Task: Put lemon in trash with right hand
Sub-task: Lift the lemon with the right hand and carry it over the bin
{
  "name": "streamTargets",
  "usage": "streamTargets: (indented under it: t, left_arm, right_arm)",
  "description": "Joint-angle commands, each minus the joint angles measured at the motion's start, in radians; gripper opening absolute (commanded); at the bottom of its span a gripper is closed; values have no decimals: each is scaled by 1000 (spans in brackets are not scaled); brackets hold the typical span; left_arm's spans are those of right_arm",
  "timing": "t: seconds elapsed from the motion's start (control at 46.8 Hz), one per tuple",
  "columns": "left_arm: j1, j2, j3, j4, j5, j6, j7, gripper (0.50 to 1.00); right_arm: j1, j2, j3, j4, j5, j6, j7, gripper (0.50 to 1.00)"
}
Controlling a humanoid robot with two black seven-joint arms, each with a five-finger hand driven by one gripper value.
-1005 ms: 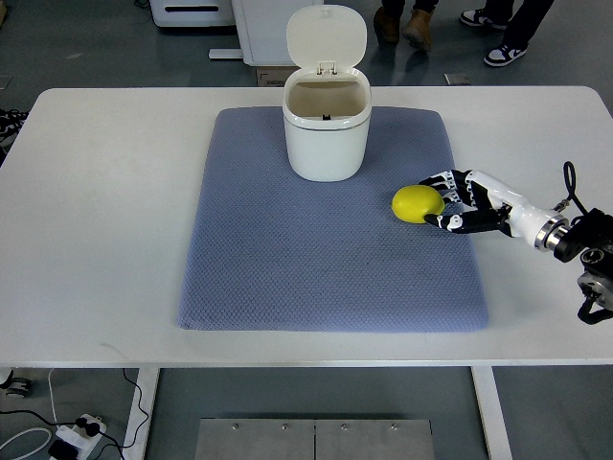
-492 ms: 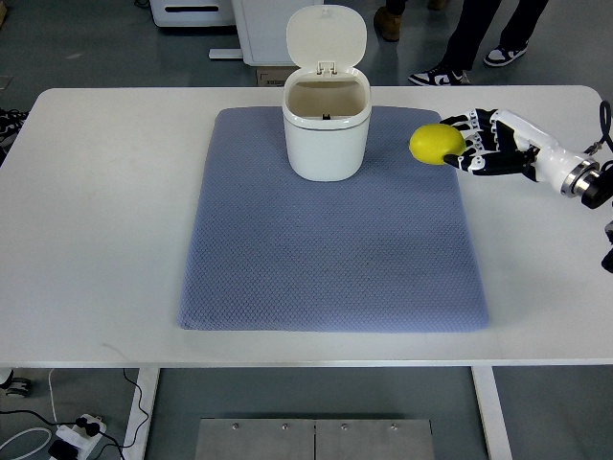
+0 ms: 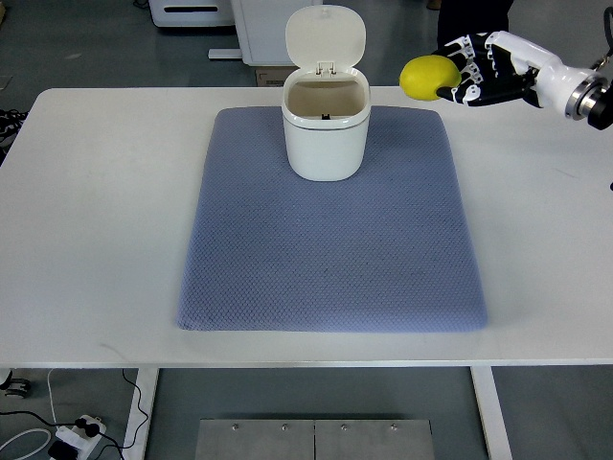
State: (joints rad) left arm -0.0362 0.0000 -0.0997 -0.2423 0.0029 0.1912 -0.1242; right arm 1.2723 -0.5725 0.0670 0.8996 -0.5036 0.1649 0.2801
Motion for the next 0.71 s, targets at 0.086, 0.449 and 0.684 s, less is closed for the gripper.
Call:
streamTargets:
  t: [0.086,0.449,0.684]
  left_arm:
    - [-1,0,0,0,0,-1,0,1000]
    - [-1,0,0,0,0,-1,0,1000]
    - [-1,0,0,0,0,-1,0,1000]
  right_arm:
    - [102,29,-113,-5,36,-4,-35,500]
    - [249,160,-288,-39,66,-53,-79,500]
    - [288,238,-337,-93,66,-58,-107,500]
